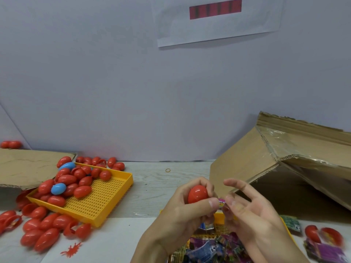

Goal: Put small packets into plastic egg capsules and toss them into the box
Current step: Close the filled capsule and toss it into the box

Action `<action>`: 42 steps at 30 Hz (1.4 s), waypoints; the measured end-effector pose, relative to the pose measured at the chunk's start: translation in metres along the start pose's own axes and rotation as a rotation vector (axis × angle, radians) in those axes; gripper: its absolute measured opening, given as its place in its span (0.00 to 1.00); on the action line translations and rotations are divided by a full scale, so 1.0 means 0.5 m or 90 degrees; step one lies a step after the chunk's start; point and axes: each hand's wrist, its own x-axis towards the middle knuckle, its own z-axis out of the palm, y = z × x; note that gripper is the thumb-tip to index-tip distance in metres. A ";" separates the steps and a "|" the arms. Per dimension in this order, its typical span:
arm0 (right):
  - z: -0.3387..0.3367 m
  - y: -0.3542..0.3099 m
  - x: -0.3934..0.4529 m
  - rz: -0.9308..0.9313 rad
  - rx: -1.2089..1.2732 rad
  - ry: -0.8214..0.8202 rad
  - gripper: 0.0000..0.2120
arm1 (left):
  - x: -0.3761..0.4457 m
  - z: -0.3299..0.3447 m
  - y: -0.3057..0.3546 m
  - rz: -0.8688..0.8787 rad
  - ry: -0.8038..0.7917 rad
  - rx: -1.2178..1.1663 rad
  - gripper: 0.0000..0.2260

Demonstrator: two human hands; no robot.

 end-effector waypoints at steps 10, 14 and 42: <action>-0.005 -0.002 -0.002 -0.004 0.036 0.006 0.25 | 0.001 -0.004 -0.005 -0.002 0.009 -0.019 0.11; -0.003 -0.005 0.000 0.003 -0.031 -0.021 0.31 | 0.002 -0.003 -0.003 -0.012 0.019 -0.034 0.09; -0.009 -0.002 0.010 0.148 -0.023 0.071 0.10 | 0.008 0.005 -0.009 -0.033 0.087 0.064 0.06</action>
